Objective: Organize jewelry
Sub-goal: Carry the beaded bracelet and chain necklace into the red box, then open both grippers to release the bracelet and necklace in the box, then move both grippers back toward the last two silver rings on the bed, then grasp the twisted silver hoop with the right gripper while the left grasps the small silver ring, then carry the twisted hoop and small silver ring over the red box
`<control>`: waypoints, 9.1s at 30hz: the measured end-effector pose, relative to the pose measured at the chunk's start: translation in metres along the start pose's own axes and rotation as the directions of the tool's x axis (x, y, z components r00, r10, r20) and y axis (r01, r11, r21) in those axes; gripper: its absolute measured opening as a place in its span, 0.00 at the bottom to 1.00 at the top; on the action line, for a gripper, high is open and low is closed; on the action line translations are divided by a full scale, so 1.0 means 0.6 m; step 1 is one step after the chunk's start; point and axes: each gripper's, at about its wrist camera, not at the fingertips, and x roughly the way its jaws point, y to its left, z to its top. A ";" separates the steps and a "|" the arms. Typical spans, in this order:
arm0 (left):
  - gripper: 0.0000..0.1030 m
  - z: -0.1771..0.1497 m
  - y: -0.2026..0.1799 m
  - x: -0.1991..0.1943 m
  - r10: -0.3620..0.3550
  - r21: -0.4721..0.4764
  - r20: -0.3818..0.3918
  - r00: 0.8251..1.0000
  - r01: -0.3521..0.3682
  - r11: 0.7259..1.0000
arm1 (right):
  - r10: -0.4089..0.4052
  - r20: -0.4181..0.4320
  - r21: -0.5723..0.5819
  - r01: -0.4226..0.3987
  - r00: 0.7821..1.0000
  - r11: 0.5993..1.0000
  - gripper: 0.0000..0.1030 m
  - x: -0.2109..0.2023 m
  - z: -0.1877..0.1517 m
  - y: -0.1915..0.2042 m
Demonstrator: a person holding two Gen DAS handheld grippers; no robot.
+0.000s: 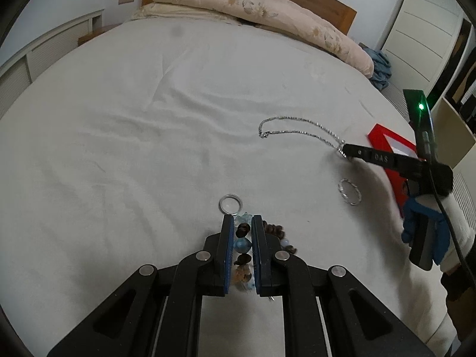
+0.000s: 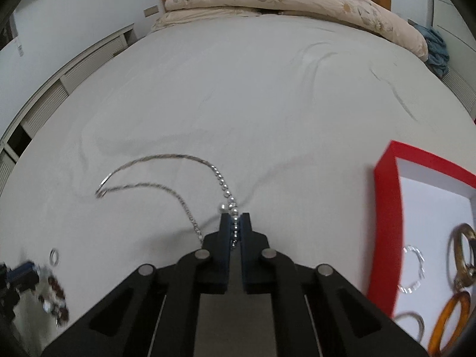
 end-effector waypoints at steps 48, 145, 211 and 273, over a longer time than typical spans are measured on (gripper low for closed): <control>0.11 0.189 -0.458 -0.041 -0.220 0.264 0.105 0.970 0.186 0.947 | -0.090 0.349 0.089 0.063 0.933 0.994 0.05 -0.440 0.024 -0.222; 0.48 -0.052 -0.364 -0.193 0.016 0.214 0.067 0.998 -0.030 0.976 | -0.067 0.245 0.292 -0.007 0.967 0.956 0.34 -0.551 -0.359 -0.179; 0.22 0.003 -0.016 0.087 0.214 0.058 0.032 0.976 -0.216 0.975 | 0.056 -0.065 -0.162 -0.066 0.996 0.985 0.13 -0.005 -0.087 0.059; 0.19 -0.062 -0.352 -0.236 0.119 0.285 0.238 0.964 -0.186 0.940 | 0.025 0.271 0.068 -0.045 0.962 0.997 0.04 -0.523 -0.261 -0.052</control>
